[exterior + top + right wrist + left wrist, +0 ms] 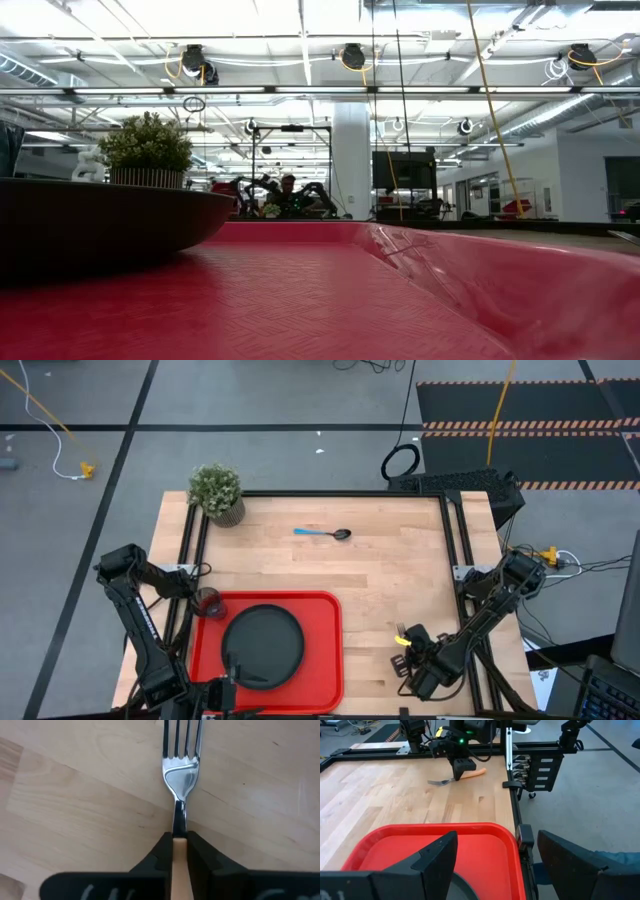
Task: Pick and place plate/cup/fork/spoon on tray
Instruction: Put the orange fork on the red serving tray on the right side of the black plate
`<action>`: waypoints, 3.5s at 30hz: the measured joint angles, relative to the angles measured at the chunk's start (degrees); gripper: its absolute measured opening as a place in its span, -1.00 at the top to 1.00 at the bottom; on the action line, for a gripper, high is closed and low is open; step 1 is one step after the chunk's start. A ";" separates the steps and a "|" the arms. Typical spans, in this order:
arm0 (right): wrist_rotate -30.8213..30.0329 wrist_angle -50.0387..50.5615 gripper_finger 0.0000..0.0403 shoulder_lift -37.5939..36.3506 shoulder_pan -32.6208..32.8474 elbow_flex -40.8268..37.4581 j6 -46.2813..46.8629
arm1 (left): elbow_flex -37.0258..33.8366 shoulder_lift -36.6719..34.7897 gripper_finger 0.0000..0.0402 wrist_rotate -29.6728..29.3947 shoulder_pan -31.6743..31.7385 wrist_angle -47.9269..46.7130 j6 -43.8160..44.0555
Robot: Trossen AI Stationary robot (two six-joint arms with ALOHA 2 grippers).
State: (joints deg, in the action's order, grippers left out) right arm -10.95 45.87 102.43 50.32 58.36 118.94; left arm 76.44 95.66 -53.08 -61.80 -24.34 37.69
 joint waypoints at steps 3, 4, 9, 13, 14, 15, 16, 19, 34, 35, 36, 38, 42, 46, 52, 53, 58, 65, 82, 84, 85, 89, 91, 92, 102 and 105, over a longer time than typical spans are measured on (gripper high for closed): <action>0.16 0.66 0.89 0.12 -0.53 0.96 0.39 | 0.00 0.00 -0.38 0.00 0.00 0.00 0.00; 0.09 1.03 0.89 0.15 -0.73 1.51 0.32 | 0.00 -0.01 -0.38 0.00 0.00 0.00 0.02; -2.60 3.45 0.92 0.55 -1.75 5.72 -2.15 | 0.00 -0.02 -0.38 0.00 0.00 0.13 0.02; -6.66 -0.34 0.89 0.46 -2.46 8.14 -6.10 | 0.00 -0.02 -0.38 0.00 0.00 0.24 0.03; -8.59 -1.94 0.89 0.42 -2.65 8.17 -7.47 | 0.00 -0.02 -0.38 0.00 0.00 0.23 0.04; -10.09 -4.03 0.88 0.45 -2.75 8.17 -9.24 | 0.00 -0.02 -0.38 0.02 0.00 0.25 0.07; -11.85 -6.33 0.88 0.46 -3.02 8.17 -10.81 | 0.00 -0.02 -0.38 0.02 0.00 0.38 0.09; -15.74 -11.07 0.88 0.40 -4.05 8.30 -14.85 | 0.00 -0.02 -0.38 0.02 0.00 0.61 0.35; -33.05 -45.51 0.91 0.67 -9.23 8.30 -28.27 | 0.00 -0.02 -0.38 0.02 0.25 0.94 0.62; -34.30 -47.75 0.91 0.80 -9.73 8.30 -28.23 | 0.00 -0.02 -0.38 0.02 0.26 1.07 0.44; -35.60 -49.50 0.91 0.99 -10.16 8.30 -28.48 | 0.00 -0.02 -0.38 0.02 0.29 1.16 0.37; -38.46 -53.25 0.91 1.71 -10.94 8.30 -29.75 | 0.00 -0.02 -0.38 0.04 0.44 1.27 0.37; -42.97 -59.30 0.91 3.82 -11.79 8.34 -32.90 | 0.00 -0.04 -0.38 0.02 0.48 1.92 0.13; -44.62 -64.12 0.91 6.81 -12.71 8.42 -33.34 | 0.00 -0.04 -0.38 0.04 0.48 1.96 -0.11; -42.57 -62.91 0.91 11.27 -14.18 13.31 -33.24 | 0.00 -0.04 -0.38 0.04 0.48 1.95 -0.13; -41.87 -61.46 0.91 11.52 -14.42 14.47 -33.40 | 0.00 -0.04 -0.38 0.04 0.48 1.95 -0.13; -39.87 -49.50 0.91 11.60 -16.28 19.78 -32.85 | 0.00 -0.04 -0.38 0.04 0.48 1.95 -0.17; -35.58 -43.21 0.91 11.32 -18.52 21.28 -31.95 | 0.00 -0.04 -0.38 0.04 0.48 2.01 -0.07; -32.56 -34.45 0.91 11.34 -19.45 21.26 -25.05 | 0.00 -0.04 -0.38 0.07 0.48 2.36 -0.09; -32.56 -34.36 0.91 11.34 -19.49 21.26 -25.05 | 0.00 -0.04 -0.38 0.07 0.48 2.36 -0.08; -32.58 -34.39 0.91 11.36 -19.51 21.26 -25.05 | 0.00 -0.04 -0.38 0.07 0.48 2.36 -0.04; -32.51 -33.61 0.91 11.36 -19.49 21.24 -24.11 | 0.00 -0.04 -0.38 0.07 0.48 2.36 -0.04; -32.52 -33.15 0.91 11.35 -19.49 21.11 -23.35 | 0.00 -0.04 -0.38 0.07 0.48 2.36 -0.02; -32.52 -33.26 0.91 11.36 -19.49 20.92 -22.96 | 0.00 -0.04 -0.38 0.07 0.48 2.36 -0.02; -34.01 -35.28 0.90 11.37 -18.57 19.49 -21.41 | 0.00 -0.04 -0.38 0.07 0.48 2.36 0.11; -34.30 -35.37 0.90 11.37 -18.36 19.49 -20.74 | 0.00 -0.04 -0.38 0.07 0.48 2.36 0.11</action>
State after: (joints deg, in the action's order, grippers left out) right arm -45.25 10.50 113.80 31.96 77.84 98.20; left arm 76.44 95.61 -53.01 -61.32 -21.98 37.80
